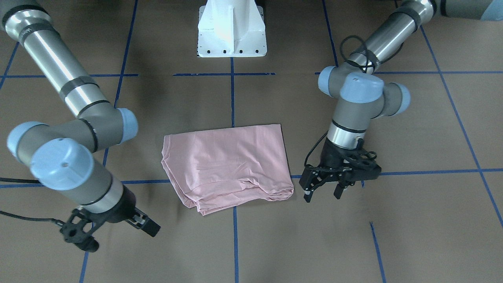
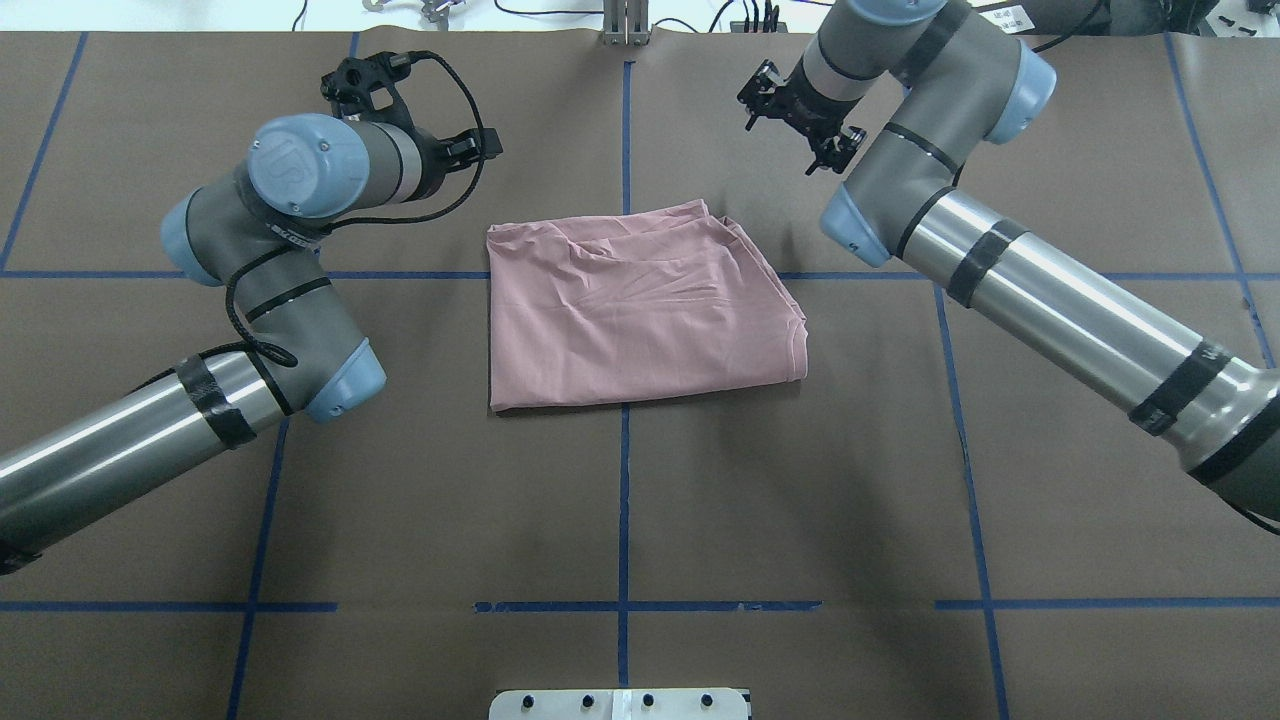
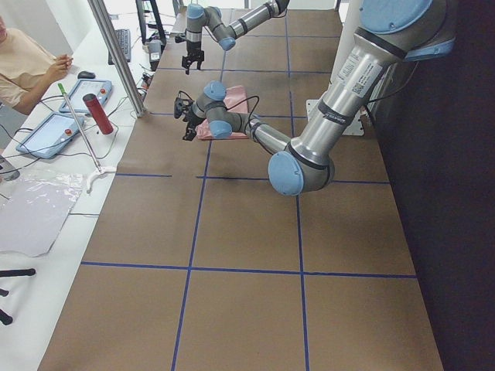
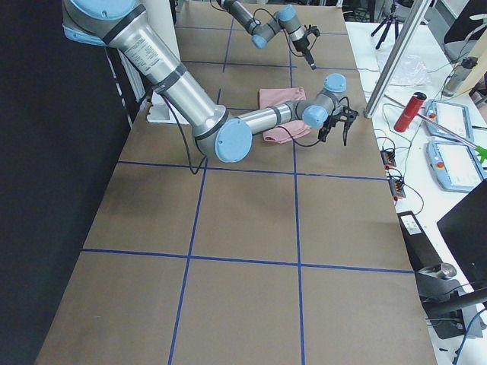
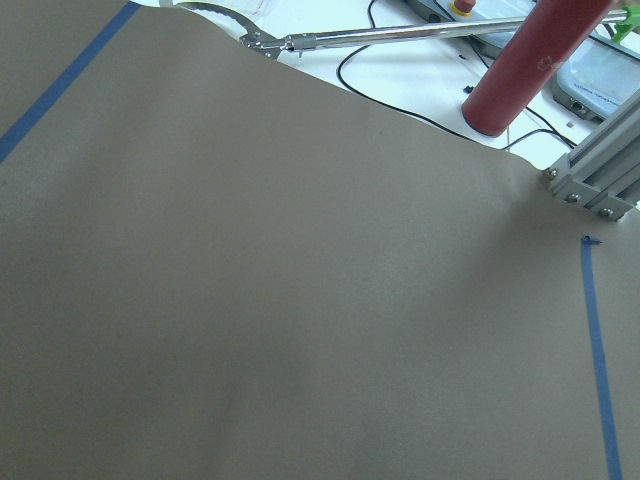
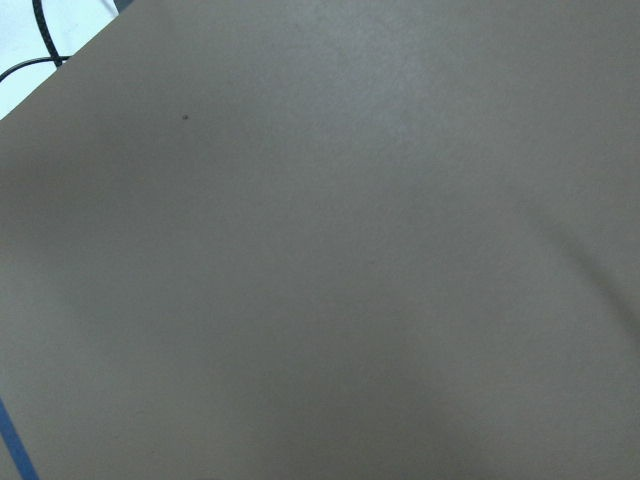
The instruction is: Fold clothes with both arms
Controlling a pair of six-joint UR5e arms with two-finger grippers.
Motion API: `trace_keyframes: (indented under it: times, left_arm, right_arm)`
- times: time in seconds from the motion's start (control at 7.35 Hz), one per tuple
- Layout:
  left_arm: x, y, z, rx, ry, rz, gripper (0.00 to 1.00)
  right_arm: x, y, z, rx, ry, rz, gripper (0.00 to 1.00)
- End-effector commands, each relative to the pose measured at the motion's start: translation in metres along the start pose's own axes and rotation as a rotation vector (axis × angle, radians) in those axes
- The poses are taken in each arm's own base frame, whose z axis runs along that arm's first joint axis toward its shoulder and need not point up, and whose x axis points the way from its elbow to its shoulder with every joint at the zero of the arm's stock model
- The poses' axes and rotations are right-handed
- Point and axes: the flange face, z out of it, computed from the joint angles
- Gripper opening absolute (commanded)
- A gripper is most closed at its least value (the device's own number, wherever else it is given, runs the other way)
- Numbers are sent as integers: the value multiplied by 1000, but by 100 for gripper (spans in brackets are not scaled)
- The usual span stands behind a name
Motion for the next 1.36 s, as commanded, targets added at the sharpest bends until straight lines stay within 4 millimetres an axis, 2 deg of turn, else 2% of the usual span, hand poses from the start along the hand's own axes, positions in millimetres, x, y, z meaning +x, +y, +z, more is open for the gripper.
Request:
trace_keyframes:
  times: [0.0, 0.14, 0.27, 0.41, 0.54, 0.68, 0.82, 0.95, 1.09, 1.23]
  left_arm:
    - [-135, -56, -62, -115, 11, 266, 100]
    - [-201, -75, -91, -152, 11, 346, 100]
    - [-263, -82, -124, -165, 1, 418, 100]
    - [-316, -90, -155, -161, -16, 461, 100]
    - [-371, -84, -188, -166, -28, 495, 100]
    - [-417, -90, -229, -157, -49, 504, 100]
    - [-434, -101, -267, -183, -75, 488, 100]
    - [-420, -105, -295, -271, -112, 455, 100]
    - [-407, -96, -321, -350, -148, 407, 100]
    - [-432, -67, -318, -407, -164, 348, 100]
  right_arm:
    - [141, -83, -49, -16, 13, -169, 100]
    - [197, -120, -81, -24, 26, -240, 100]
    - [230, -143, -116, -26, 41, -337, 100]
    - [276, -158, -149, -30, 78, -388, 100]
    - [317, -152, -171, -54, 118, -432, 100]
    - [377, -148, -186, -74, 138, -475, 100]
    - [410, -129, -191, -76, 140, -486, 100]
    - [440, -99, -199, -72, 140, -477, 100]
    - [462, -66, -219, -57, 134, -465, 100]
    - [454, -42, -237, -77, 146, -439, 100]
